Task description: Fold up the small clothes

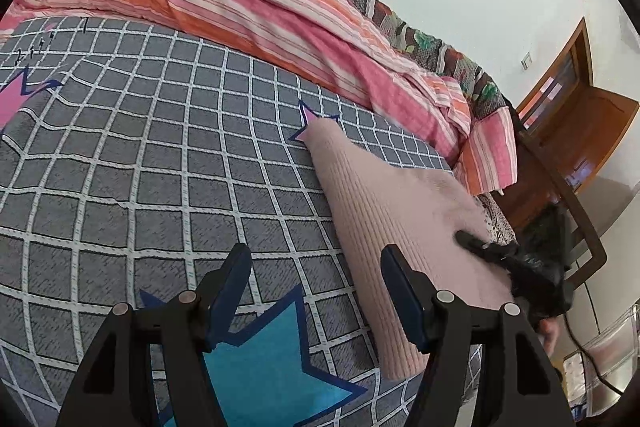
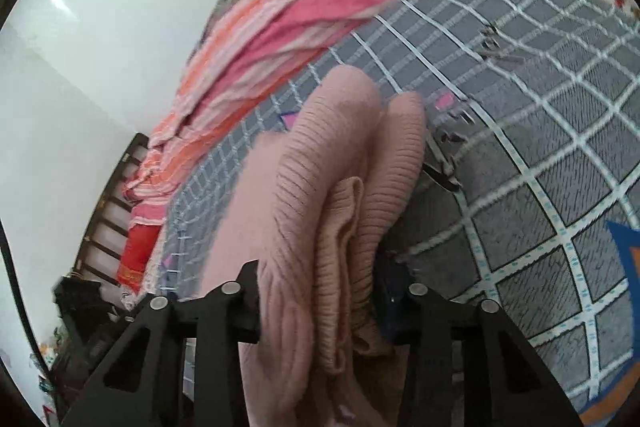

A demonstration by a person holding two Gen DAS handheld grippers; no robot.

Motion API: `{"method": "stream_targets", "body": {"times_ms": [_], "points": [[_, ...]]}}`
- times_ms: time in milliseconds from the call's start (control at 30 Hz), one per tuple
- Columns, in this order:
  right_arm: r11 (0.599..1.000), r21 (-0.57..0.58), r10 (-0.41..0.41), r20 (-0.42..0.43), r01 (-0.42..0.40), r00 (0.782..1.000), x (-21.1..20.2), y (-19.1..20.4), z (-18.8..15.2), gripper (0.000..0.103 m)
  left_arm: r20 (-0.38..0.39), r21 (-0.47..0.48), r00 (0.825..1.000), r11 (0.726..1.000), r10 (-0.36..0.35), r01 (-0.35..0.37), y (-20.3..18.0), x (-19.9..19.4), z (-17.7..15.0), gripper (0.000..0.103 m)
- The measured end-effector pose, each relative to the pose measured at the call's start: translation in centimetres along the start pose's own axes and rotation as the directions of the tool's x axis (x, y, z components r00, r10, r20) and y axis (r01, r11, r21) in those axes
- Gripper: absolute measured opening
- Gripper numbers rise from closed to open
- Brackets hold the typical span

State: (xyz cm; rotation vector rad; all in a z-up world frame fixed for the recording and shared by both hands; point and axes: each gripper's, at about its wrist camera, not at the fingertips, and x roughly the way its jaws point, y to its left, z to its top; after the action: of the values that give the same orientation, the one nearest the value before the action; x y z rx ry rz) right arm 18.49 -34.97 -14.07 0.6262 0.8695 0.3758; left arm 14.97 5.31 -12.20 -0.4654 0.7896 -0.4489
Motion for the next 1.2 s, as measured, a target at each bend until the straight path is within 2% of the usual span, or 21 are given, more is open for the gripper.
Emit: {"method": "stream_targets", "body": {"times_ms": [67, 200, 333, 467, 567, 633, 700, 767, 833, 900, 967, 1067, 1200], "points": [[1.0, -0.018, 0.009, 0.026, -0.008, 1.0, -1.3, 1.8, 0.5, 0.038, 0.014, -0.011, 1.0, 1.0, -0.009, 0.01, 0.4, -0.7, 0.1, 0.065], [0.996, -0.071, -0.043, 0.051, 0.046, 0.998, -2.1, 6.6, 1.4, 0.038, 0.039, -0.029, 0.999, 1.0, -0.008, 0.009, 1.6, -2.0, 0.1, 0.065], [0.981, -0.155, -0.106, 0.08, 0.117, 0.991, -1.1, 12.0, 1.9, 0.037, 0.062, -0.066, 0.998, 0.998, -0.006, 0.01, 3.2, -3.2, 0.0, 0.065], [0.972, -0.207, -0.099, 0.077, 0.113, 0.992, 0.9, 16.6, 2.4, 0.037, 0.082, -0.074, 0.996, 0.997, 0.017, -0.011, 4.2, -4.6, 0.3, 0.065], [0.98, -0.193, -0.027, 0.069, 0.04, 0.997, 2.2, 18.8, 3.0, 0.037, 0.1, -0.074, 0.994, 0.997, 0.036, -0.029, 4.9, -5.8, 0.9, 0.065], [0.986, -0.156, 0.078, 0.071, -0.066, 0.994, 2.6, 19.2, 3.4, 0.037, 0.112, -0.07, 0.992, 0.997, 0.049, -0.042, 5.2, -6.6, 1.1, 0.065], [0.978, -0.068, 0.203, 0.087, -0.198, 0.975, 3.4, 17.6, 3.4, 0.037, 0.122, -0.061, 0.99, 0.996, 0.064, -0.057, 5.5, -7.2, 1.1, 0.065], [0.972, 0.0, 0.233, 0.095, -0.234, 0.968, 4.5, 15.4, 2.9, 0.039, 0.122, -0.054, 0.989, 0.996, 0.079, -0.073, 5.9, -7.5, 0.9, 0.065], [0.981, 0.058, 0.184, 0.056, -0.188, 0.981, 6.4, 11.7, 1.5, 0.042, 0.11, -0.046, 0.99, 0.995, 0.088, -0.083, 6.1, -7.4, 0.5, 0.065], [0.993, 0.081, 0.09, 0.0, -0.09, 0.996, 8.0, 8.2, -0.1, 0.043, 0.094, -0.031, 0.99, 0.995, 0.101, -0.098, 6.3, -6.9, 0.1, 0.065], [0.998, 0.051, -0.034, -0.031, 0.035, 0.999, 8.7, 5.7, -1.5, 0.043, 0.078, -0.019, 0.992, 0.995, 0.103, -0.102, 6.3, -6.4, -0.4, 0.065], [0.999, -0.017, -0.03, 0.025, 0.031, 0.999, 6.9, 5.8, -1.5, 0.044, 0.053, -0.002, 0.994, 0.996, 0.095, -0.095, 5.9, -5.0, -0.3, 0.065], [0.971, -0.192, -0.125, 0.098, 0.142, 0.987, 5.7, 9.0, -0.4, 0.044, 0.046, 0.007, 0.996, 0.997, 0.078, -0.078, 4.7, -3.3, 0.6, 0.065]]}}
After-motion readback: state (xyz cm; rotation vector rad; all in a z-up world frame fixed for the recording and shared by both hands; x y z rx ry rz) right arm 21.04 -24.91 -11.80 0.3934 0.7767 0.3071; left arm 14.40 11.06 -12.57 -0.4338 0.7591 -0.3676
